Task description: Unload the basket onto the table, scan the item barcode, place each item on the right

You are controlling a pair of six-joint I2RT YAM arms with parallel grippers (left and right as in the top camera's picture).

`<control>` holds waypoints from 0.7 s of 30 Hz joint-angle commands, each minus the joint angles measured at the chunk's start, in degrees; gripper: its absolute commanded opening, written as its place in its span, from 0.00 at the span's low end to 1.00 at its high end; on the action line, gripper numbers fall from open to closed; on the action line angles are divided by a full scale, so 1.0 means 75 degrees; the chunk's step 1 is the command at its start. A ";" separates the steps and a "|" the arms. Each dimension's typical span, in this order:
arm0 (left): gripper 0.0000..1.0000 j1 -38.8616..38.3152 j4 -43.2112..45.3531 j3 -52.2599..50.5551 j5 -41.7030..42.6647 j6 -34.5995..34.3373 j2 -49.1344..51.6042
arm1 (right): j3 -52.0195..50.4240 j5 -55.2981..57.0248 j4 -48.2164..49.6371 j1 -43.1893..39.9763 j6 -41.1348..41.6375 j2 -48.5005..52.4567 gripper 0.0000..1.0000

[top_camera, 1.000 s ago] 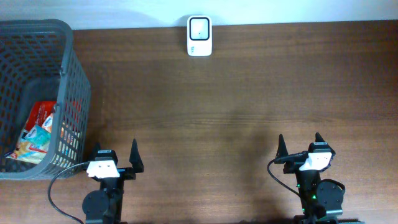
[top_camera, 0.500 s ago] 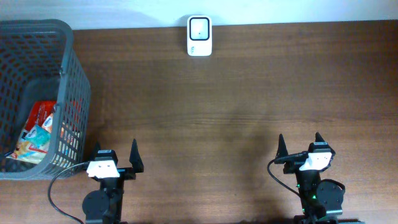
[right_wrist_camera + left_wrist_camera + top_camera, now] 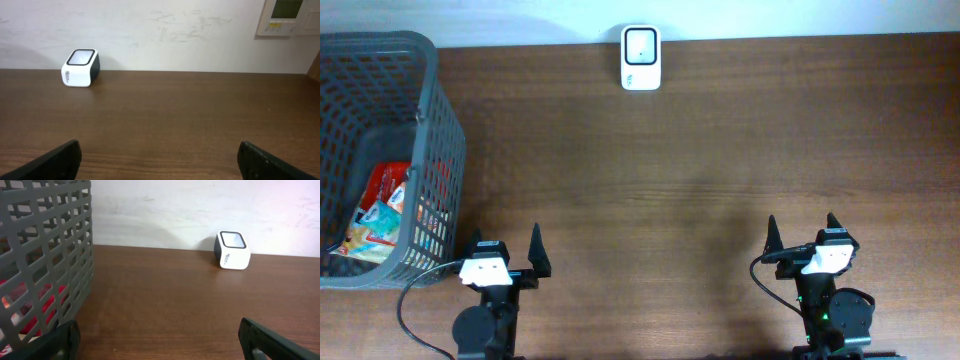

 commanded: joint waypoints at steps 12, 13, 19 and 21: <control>0.99 0.0047 0.0012 -0.0047 0.0085 0.0143 -0.0064 | -0.0070 0.0114 -0.0012 -0.0047 -0.0050 -0.0029 0.98; 0.99 0.0047 0.0341 -0.0047 0.0105 0.0128 -0.0067 | -0.0070 0.0114 -0.0012 -0.0047 -0.0050 -0.0029 0.98; 0.99 0.0047 0.4147 -0.0035 0.3689 -0.0058 -0.0067 | -0.0070 0.0114 -0.0012 -0.0047 -0.0050 -0.0029 0.98; 0.99 0.0044 0.4683 0.0140 0.3888 -0.0061 -0.0067 | -0.0070 0.0114 -0.0012 -0.0047 -0.0050 -0.0029 0.98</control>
